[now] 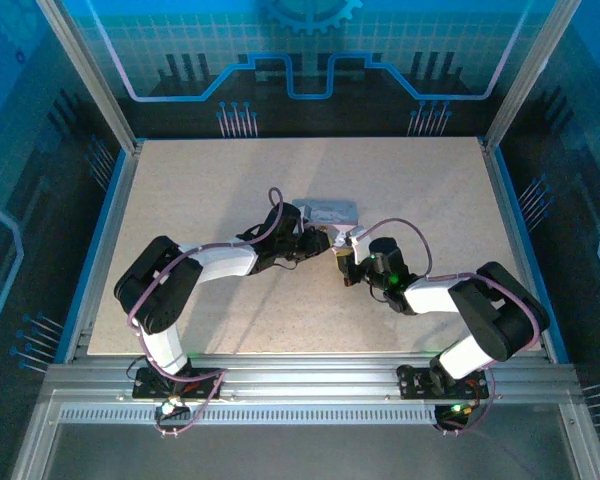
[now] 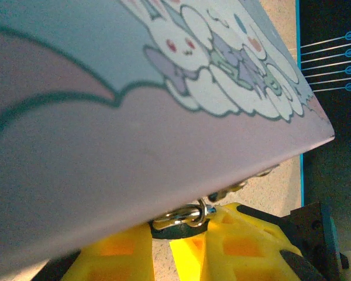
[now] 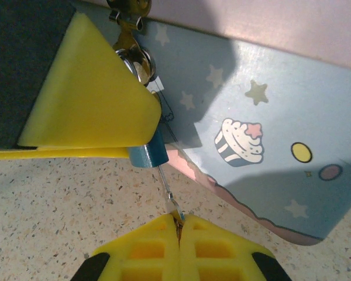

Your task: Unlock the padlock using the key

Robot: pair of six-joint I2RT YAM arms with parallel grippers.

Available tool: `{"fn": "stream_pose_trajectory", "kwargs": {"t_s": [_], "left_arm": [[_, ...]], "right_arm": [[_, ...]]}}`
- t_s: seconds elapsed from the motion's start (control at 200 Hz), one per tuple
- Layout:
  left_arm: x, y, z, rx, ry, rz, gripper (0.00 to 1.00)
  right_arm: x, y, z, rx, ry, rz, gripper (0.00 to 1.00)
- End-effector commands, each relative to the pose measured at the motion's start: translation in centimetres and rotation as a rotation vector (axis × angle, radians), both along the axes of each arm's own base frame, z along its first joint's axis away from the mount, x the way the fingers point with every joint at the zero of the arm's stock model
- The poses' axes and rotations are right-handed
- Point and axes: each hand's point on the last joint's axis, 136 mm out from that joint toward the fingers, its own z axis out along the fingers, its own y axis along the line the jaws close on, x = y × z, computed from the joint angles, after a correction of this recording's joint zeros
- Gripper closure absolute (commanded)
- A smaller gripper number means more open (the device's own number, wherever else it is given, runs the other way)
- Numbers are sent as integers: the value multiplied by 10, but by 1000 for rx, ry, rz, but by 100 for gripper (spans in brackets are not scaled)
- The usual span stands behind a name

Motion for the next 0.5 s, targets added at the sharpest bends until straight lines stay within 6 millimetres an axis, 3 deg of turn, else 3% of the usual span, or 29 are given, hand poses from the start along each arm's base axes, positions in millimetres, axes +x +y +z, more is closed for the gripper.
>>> {"fn": "stream_pose_trajectory", "kwargs": {"t_s": [0.0,0.495], "left_arm": [[6,-9,29,-54,-56,-7,92],[5,-9,30,-64,-48,1,92]], "right_arm": [[-2,8,7,34,-19,18,100],[-3,8,12,61,-32,6,100]]}}
